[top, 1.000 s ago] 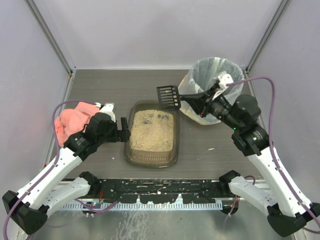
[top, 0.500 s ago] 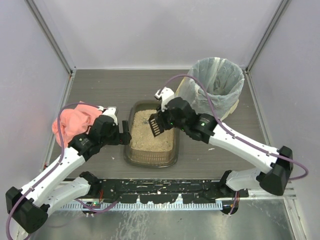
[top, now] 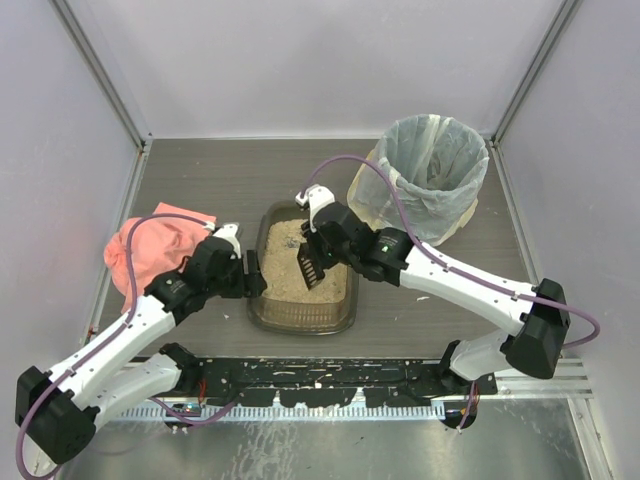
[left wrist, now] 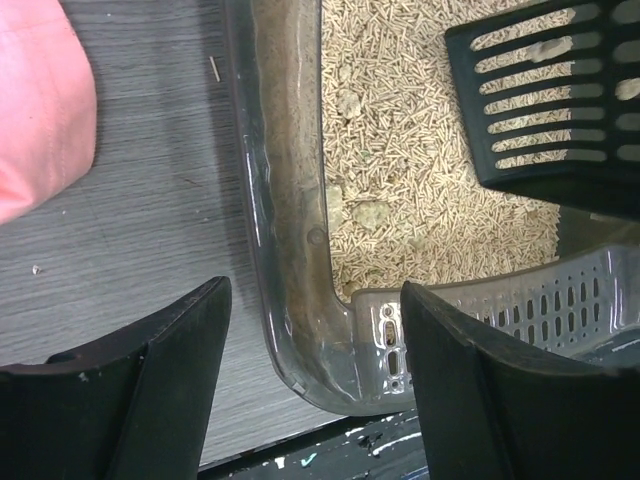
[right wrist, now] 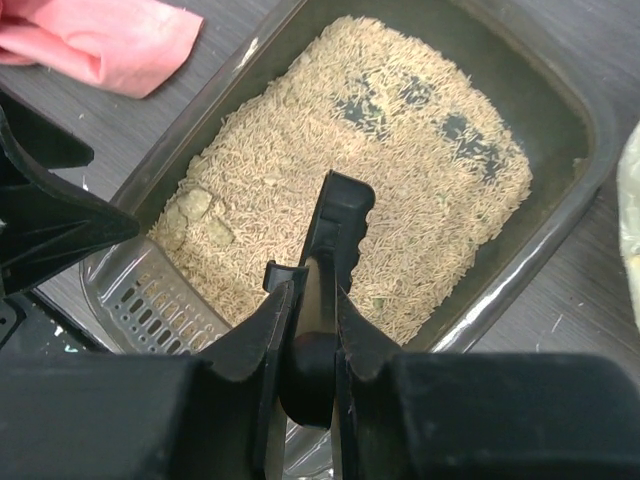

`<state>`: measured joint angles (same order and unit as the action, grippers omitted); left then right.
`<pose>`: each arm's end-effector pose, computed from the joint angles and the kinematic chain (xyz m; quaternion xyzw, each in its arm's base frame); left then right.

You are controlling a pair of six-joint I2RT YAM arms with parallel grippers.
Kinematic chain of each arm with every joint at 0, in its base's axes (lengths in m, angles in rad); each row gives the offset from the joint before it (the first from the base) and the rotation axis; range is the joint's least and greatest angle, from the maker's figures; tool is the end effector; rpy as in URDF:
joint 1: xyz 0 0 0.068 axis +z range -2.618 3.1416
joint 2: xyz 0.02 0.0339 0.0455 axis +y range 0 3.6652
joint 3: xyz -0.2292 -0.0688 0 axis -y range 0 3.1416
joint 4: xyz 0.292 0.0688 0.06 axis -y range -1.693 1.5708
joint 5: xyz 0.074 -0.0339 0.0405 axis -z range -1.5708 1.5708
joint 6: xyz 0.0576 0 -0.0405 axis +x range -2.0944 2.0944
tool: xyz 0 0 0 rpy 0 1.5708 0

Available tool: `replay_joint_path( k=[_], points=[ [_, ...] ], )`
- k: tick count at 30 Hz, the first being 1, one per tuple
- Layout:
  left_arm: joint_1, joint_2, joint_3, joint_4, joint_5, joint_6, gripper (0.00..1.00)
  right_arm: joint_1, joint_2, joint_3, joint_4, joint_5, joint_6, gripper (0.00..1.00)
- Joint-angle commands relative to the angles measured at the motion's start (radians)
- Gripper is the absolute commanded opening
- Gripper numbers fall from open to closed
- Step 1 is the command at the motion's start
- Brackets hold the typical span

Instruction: Clean the litter box

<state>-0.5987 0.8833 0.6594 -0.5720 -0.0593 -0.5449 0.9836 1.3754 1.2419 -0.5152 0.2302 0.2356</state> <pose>0.2205 -0.1463 0.1903 0.0137 0.9254 -0.1813 0.3324 0.2196 0.3062 0.2804 -0.2775 0.8468 0.1687 0.4212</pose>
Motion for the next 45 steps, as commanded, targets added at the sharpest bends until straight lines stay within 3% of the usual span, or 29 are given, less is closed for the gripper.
replay_joint_path(
  k=[1,13,20,27,35,41,45],
  points=[
    [-0.012,-0.006,0.001,0.059,0.022,-0.016,0.69,0.03,0.011,-0.005,0.008,-0.002,0.042,0.01],
    [-0.041,0.056,-0.042,0.126,0.045,-0.031,0.53,0.047,0.054,-0.152,0.09,0.024,0.243,0.01],
    [-0.058,0.092,-0.043,0.154,0.05,-0.032,0.44,0.047,0.109,-0.231,0.207,-0.102,0.374,0.01],
    [-0.07,0.111,-0.038,0.167,0.049,-0.035,0.39,0.046,0.109,-0.353,0.384,-0.162,0.523,0.01],
    [-0.081,0.132,-0.028,0.177,0.049,-0.035,0.35,0.046,0.093,-0.54,0.721,-0.206,0.714,0.01],
    [-0.085,0.131,-0.015,0.172,0.046,-0.029,0.35,0.046,0.06,-0.628,0.869,-0.194,0.753,0.01],
    [-0.084,0.108,0.003,0.151,0.017,-0.033,0.55,0.047,-0.005,-0.671,0.866,-0.128,0.775,0.01]
  ],
)
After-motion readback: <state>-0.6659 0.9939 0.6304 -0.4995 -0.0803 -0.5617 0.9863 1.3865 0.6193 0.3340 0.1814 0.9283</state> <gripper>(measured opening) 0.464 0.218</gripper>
